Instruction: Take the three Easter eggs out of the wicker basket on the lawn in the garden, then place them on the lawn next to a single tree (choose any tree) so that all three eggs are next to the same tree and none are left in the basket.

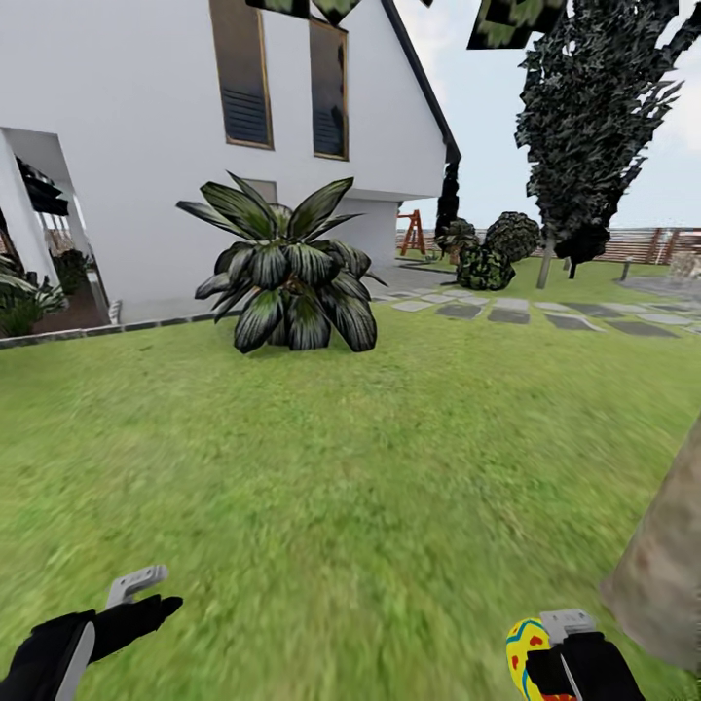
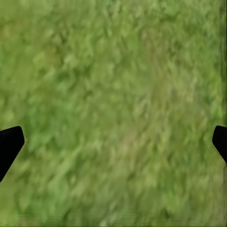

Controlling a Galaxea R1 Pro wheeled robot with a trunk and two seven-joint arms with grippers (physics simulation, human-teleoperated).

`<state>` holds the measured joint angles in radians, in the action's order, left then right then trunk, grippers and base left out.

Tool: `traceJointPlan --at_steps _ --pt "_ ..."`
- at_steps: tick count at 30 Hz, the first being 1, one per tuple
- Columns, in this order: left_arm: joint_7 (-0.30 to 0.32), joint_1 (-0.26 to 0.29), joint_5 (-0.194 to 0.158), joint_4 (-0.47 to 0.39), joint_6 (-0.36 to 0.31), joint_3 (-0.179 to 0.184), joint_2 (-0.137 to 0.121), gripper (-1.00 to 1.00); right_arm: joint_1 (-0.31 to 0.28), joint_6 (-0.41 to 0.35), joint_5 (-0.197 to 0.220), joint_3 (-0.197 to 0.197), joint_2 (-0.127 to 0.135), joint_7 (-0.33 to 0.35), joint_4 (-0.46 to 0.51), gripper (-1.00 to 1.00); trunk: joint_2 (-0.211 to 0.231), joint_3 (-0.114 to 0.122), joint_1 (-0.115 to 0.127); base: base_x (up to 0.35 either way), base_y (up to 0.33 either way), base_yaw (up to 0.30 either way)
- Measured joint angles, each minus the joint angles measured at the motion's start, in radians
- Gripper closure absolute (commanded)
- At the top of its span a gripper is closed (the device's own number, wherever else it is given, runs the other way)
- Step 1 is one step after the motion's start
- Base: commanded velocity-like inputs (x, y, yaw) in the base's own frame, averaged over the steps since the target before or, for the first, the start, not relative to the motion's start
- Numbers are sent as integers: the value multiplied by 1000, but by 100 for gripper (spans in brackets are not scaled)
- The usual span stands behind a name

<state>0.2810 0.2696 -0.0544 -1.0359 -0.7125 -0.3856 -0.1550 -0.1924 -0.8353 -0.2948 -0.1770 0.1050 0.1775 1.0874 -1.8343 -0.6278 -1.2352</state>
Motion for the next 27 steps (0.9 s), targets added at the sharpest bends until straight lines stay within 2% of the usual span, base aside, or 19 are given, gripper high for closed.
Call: traceJointPlan --at_steps 13,20,27 --pt "0 0 0 2 2 0 2 -100 0 0 0 -19 0 2 1 100 0 0 0 336 -27 -294" --pt "-2 0 0 33 3 2 19 -100 -1 0 0 -19 0 0 0 100 0 0 0 337 -1 -44" --pt "-1 0 -1 34 3 1 20 -100 -1 0 0 -40 0 1 1 100 0 0 0 337 -68 -270"
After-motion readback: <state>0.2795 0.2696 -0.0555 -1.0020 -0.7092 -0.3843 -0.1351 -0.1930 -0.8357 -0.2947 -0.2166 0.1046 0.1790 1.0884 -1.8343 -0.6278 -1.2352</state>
